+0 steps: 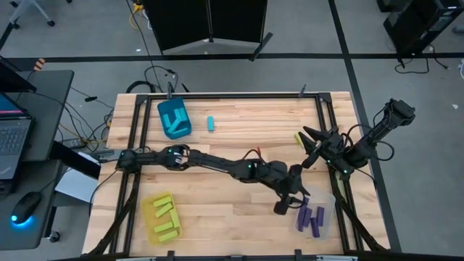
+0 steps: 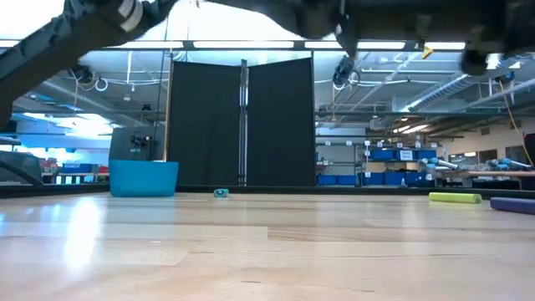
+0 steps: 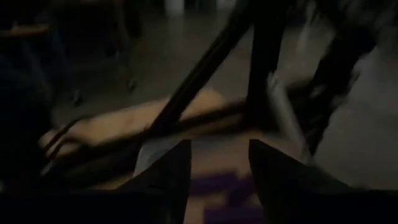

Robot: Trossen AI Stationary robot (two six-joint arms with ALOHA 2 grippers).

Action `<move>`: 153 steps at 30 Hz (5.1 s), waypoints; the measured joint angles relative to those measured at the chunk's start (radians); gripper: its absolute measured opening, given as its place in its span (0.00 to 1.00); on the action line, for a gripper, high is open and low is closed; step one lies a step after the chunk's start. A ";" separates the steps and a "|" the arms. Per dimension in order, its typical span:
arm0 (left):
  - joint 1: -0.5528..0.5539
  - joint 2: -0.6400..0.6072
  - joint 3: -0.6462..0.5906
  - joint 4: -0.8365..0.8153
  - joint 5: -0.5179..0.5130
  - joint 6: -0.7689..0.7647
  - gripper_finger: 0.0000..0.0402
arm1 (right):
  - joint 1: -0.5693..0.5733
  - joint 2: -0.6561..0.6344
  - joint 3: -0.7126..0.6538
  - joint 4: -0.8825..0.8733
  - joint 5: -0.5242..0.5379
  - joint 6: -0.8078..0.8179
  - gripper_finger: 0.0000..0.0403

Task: Sort blocks
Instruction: Put the purple block into the transparent bin

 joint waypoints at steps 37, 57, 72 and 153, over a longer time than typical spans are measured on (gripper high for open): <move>0.022 -1.538 -1.797 0.404 -0.861 -0.154 0.27 | -0.126 0.208 0.116 0.010 0.091 0.108 0.38; 0.072 -1.682 -1.862 0.395 -0.857 -0.093 0.27 | -0.469 0.557 0.402 -0.895 -0.677 0.923 0.39; 0.110 -1.682 -1.862 0.402 -0.854 -0.077 0.27 | -0.463 0.542 0.599 -2.053 -1.165 1.709 0.39; 0.124 -1.681 -1.862 0.418 -0.871 -0.081 0.27 | -0.132 0.338 0.579 -1.851 -1.221 1.400 0.28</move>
